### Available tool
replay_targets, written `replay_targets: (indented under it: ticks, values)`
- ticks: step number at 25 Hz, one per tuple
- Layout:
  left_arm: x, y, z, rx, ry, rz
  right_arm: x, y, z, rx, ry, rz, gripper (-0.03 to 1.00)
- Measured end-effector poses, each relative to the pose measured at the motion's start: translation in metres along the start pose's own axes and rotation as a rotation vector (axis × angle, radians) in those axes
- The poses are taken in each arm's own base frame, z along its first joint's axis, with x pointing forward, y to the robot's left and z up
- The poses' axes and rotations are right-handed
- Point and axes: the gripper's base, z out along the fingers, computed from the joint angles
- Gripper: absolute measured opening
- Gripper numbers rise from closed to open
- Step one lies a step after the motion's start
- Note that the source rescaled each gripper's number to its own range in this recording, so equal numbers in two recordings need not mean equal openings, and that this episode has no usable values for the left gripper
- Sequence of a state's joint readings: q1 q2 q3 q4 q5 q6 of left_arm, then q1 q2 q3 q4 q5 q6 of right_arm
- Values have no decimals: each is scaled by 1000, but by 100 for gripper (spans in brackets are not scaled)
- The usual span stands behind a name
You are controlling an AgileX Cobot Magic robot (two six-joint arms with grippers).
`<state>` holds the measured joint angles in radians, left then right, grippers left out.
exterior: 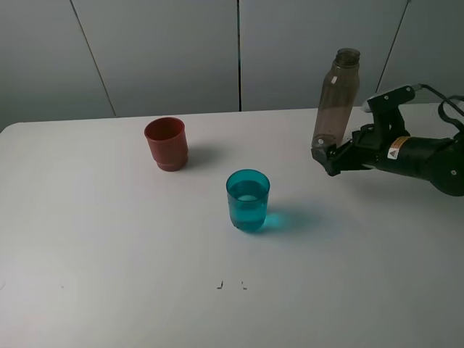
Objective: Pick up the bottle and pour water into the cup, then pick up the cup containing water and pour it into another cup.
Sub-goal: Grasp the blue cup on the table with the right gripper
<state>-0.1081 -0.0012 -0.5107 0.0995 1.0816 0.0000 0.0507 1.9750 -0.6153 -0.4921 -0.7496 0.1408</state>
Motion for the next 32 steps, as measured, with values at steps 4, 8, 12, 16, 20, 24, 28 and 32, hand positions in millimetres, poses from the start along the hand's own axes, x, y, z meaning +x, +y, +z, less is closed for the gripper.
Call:
replay_targets:
  ticks: [4,8,12,16,20,24,28,32]
  values:
    - [0,0,0,0,0,0,13,14,-13,-85,49,-69,99]
    - [0,0,0,0,0,0,26,31,-23,-235,99,-190,99]
    - [0,0,0,0,0,0,35,41,-29,-345,133,-262,99]
    - [0,0,0,0,0,0,38,50,-34,-460,138,-343,99]
    - [0,0,0,0,0,0,38,57,-37,-554,110,-402,100]
    - [0,0,0,0,0,0,38,64,-38,-632,57,-409,100]
    - [0,0,0,0,0,0,26,69,-31,-672,-13,-441,100]
    - [0,0,0,0,0,0,16,75,-17,-706,-56,-478,100]
